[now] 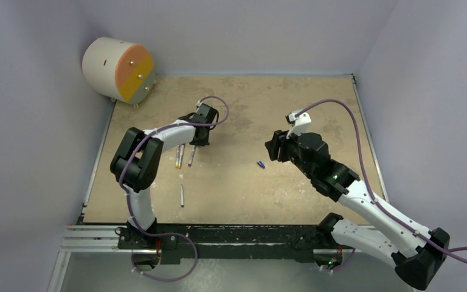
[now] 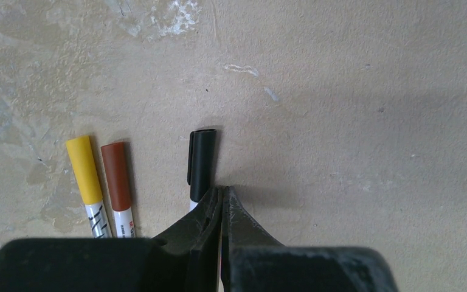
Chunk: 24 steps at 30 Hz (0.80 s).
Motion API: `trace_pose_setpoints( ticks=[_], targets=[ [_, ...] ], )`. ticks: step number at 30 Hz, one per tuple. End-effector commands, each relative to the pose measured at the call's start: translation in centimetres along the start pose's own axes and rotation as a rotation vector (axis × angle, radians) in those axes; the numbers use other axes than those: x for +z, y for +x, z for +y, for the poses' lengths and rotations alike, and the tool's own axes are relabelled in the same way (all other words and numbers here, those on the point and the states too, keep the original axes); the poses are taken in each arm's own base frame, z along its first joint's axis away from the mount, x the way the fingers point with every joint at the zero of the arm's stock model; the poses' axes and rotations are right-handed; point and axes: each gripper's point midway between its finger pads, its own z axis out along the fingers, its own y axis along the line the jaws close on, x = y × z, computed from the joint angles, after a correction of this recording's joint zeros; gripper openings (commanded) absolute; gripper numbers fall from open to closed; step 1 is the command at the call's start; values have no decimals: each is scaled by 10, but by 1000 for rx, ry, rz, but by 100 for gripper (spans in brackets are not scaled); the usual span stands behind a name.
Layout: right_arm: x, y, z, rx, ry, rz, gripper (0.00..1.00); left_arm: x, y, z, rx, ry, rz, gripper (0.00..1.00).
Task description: Insert the pens into the pen caps
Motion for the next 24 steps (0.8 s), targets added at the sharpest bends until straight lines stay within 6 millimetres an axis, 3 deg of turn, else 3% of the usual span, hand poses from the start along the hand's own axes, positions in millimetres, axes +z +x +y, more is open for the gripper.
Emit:
trace_pose_setpoints(
  ticks=[1, 16, 24],
  targets=[
    [3, -9, 1, -1, -5, -38, 54, -10, -1, 4, -19, -3, -13, 0],
    [8, -4, 4, 4, -19, -27, 54, -27, 12, 31, -3, -75, -15, 0],
    [8, -2, 4, 4, -22, -24, 54, -30, 6, 33, -16, -82, -36, 0]
  ],
)
